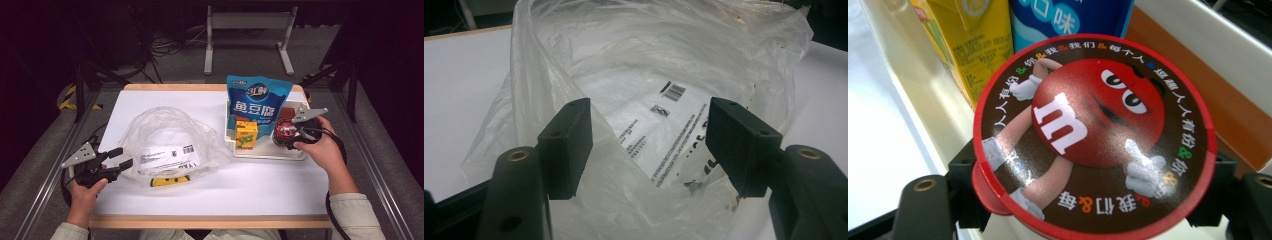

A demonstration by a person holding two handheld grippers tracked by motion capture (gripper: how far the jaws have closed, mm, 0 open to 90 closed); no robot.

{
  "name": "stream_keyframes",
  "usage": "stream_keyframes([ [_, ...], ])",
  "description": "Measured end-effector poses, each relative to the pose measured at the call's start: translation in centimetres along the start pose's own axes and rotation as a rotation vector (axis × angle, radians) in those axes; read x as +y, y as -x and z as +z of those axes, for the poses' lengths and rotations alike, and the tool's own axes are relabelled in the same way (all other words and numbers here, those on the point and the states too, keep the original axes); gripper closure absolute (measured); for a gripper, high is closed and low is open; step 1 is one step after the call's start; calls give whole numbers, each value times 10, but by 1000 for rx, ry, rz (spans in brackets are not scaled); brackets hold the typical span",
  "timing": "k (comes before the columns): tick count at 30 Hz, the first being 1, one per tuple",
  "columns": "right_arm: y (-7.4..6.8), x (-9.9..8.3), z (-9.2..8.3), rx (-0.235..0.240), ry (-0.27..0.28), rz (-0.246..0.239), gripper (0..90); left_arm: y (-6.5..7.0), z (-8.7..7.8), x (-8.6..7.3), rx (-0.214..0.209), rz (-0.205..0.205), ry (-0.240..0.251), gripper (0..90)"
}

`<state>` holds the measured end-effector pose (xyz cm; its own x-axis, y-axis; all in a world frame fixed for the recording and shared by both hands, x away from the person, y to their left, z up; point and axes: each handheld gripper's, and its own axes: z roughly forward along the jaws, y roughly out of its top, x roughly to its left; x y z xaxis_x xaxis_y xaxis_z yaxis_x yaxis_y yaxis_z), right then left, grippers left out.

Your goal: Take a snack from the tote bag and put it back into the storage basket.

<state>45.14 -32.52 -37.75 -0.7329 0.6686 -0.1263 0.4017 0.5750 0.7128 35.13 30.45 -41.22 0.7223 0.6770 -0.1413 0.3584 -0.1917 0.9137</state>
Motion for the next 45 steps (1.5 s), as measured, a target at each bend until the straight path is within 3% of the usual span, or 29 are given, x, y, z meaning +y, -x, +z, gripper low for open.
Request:
stream_keyframes([
  [24, -1, -8, 24, 7, -94, 31, 257, 0, 0, 0, 0, 0, 0, 360],
  [36, 4, -12, 30, 31, -125, 79, 256, 0, 0, 0, -1, -1, 0, 360],
  [42, 7, -9, 30, 34, -180, 76, 243, 0, 0, 0, -1, -1, 0, 359],
  [45, 7, -7, 29, 7, -186, 62, 205, -1, 0, 0, -1, 1, -1, 359],
])
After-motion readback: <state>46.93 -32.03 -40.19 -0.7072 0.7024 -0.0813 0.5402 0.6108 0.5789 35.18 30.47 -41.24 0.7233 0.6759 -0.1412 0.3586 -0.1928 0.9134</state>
